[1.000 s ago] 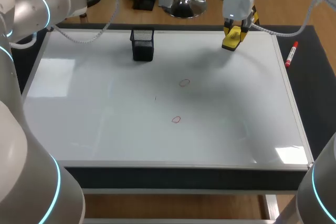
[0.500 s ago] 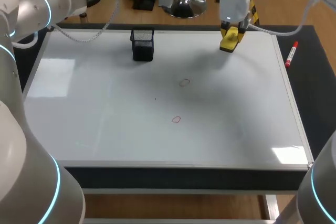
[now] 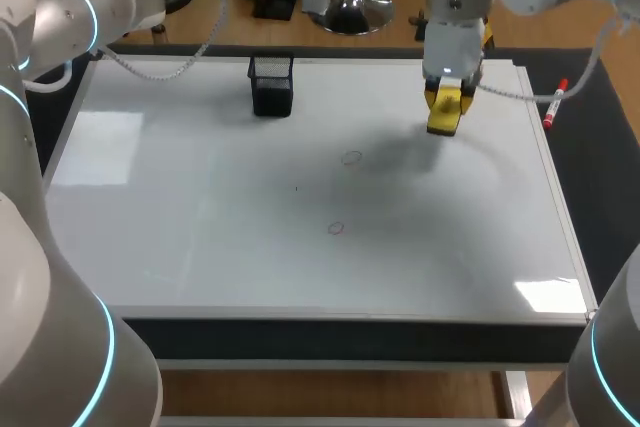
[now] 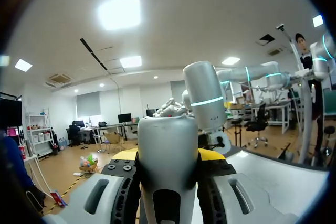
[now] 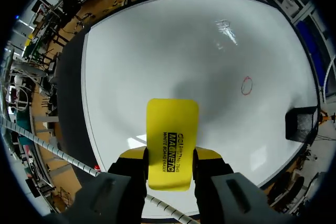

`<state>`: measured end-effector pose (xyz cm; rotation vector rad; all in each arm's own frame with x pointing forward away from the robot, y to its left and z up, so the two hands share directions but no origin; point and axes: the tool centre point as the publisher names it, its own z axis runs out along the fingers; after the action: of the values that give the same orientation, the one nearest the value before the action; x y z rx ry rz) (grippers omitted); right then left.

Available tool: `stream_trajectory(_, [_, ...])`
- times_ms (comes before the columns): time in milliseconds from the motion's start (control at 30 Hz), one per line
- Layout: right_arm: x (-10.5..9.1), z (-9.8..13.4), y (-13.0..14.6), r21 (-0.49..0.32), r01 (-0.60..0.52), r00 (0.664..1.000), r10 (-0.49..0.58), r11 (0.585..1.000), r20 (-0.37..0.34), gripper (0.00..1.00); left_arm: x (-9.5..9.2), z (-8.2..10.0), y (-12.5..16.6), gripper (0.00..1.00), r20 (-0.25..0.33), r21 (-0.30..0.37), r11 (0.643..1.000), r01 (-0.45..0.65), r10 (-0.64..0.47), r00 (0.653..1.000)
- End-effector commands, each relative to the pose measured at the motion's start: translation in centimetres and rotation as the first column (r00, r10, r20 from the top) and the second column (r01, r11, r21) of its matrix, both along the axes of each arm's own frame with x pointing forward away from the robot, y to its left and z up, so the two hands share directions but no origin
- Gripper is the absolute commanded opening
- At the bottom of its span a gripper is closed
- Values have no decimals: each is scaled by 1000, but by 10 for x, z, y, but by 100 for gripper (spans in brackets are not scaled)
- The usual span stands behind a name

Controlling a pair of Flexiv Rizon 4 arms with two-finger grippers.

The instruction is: Pick up the inspection probe, press it on each red-marked spot on the whiteboard one by one, put down the probe, pick up the eraser, and wipe off all the red marks.

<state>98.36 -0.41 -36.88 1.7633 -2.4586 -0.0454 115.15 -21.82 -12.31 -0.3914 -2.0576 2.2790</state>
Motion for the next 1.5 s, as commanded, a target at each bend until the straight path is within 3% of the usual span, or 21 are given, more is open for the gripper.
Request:
stream_trajectory(33, [-29, 4, 3, -9, -47, 995, 48, 999, 91, 0, 7, 0, 0, 0, 0, 1, 1000, 27, -27, 1000])
stream_trajectory(567, [-71, -11, 69, -2, -208, 977, 208, 978, 46, 0, 7, 0, 0, 0, 0, 1, 1000, 27, -27, 1000])
stream_trajectory(933, [-70, -25, 103, 31, -256, 966, 256, 966, -20, 0, 7, 0, 0, 0, 0, 1, 1000, 27, -27, 1000])
stream_trajectory(1500, [-76, -37, 156, 56, -307, 950, 310, 950, -39, 0, 7, 0, 0, 0, 0, 1, 1000, 27, -27, 1000])
